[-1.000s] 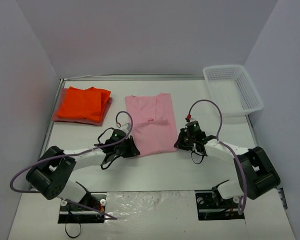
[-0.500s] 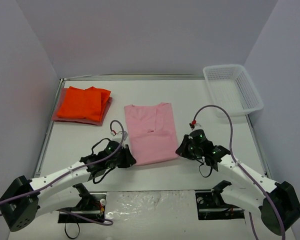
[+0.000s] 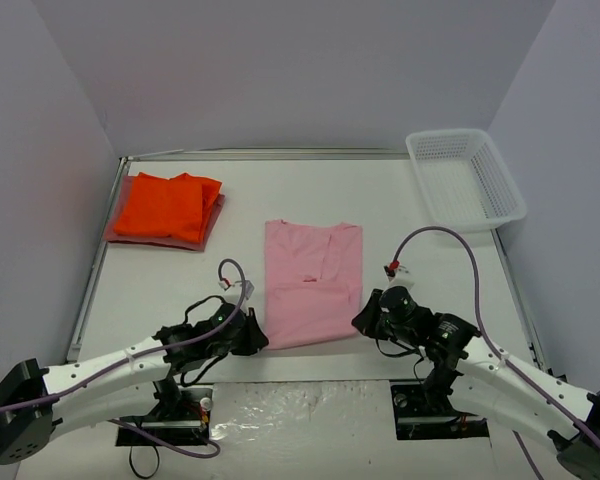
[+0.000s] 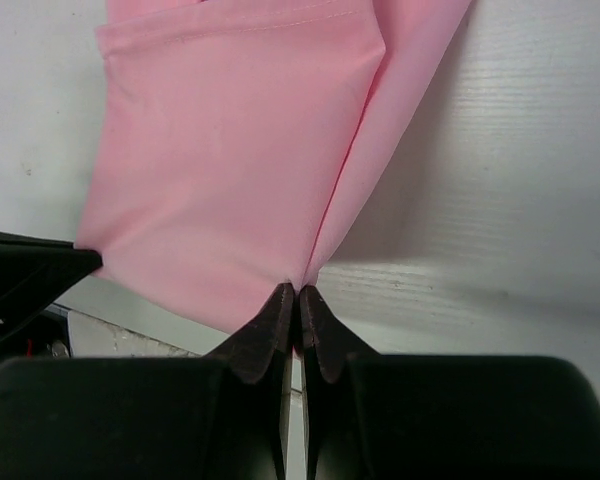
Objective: Fold and stack the t-shirts
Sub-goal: Grab one side of the 2/3 rectangular tshirt with both arms
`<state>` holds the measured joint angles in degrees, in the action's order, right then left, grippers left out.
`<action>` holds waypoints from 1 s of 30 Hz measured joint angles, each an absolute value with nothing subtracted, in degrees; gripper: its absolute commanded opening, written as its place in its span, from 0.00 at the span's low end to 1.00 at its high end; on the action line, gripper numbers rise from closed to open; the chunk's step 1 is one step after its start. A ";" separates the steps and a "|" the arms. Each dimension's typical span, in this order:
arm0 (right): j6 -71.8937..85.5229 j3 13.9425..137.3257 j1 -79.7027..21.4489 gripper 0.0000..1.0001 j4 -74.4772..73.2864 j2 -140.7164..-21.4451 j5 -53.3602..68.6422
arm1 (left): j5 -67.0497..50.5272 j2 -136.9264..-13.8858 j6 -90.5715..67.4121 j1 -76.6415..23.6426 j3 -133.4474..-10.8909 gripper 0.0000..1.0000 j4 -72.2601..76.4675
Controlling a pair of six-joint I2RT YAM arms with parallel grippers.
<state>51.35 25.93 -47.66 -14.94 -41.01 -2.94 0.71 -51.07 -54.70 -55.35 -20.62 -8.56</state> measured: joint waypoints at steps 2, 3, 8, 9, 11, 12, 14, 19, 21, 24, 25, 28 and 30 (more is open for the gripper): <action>52.16 25.93 -48.27 0.00 -15.88 -41.04 -4.05 | 1.85 -49.36 -55.33 -56.21 -20.62 0.02 -9.15; 52.47 25.93 -48.51 0.00 -16.16 -41.06 -4.58 | 2.42 -48.36 -55.59 -56.34 -20.69 0.02 -9.65; 52.66 26.55 -48.90 0.00 -16.93 -43.70 -6.46 | 5.50 -45.63 -55.66 -56.58 -23.51 0.02 -13.56; 52.64 26.85 -48.93 0.00 -16.97 -44.40 -6.79 | 6.07 -45.67 -55.53 -56.58 -24.64 0.02 -14.31; 52.49 27.70 -48.99 0.00 -17.19 -45.45 -7.60 | 7.03 -46.15 -55.07 -56.58 -26.57 0.03 -15.09; 52.42 28.21 -49.12 0.00 -17.28 -45.84 -8.16 | 7.55 -46.61 -54.76 -56.58 -27.46 0.02 -15.44; 52.27 29.17 -49.19 0.00 -17.34 -46.19 -9.06 | 8.16 -47.57 -54.41 -56.58 -28.47 0.02 -15.88; 52.01 30.59 -49.23 0.00 -17.32 -46.74 -10.11 | 9.17 -49.17 -53.69 -56.58 -29.08 0.02 -17.39; 51.77 31.22 -49.23 0.00 -17.43 -46.85 -10.33 | 9.50 -49.74 -53.19 -56.58 -30.06 0.02 -18.06; 51.11 32.53 -49.23 0.00 -17.45 -47.68 -11.03 | 10.68 -50.33 -52.60 -56.58 -31.99 0.02 -19.27; 50.94 32.99 -49.23 0.00 -17.47 -48.07 -11.25 | 11.09 -50.54 -52.47 -56.58 -32.62 0.02 -19.73; 50.70 33.93 -49.23 0.00 -17.52 -49.01 -11.75 | 12.47 -51.00 -51.79 -56.58 -34.13 0.02 -20.86; 50.48 34.46 -49.23 0.00 -17.56 -49.47 -12.01 | 13.10 -51.07 -51.37 -56.58 -34.70 0.02 -21.21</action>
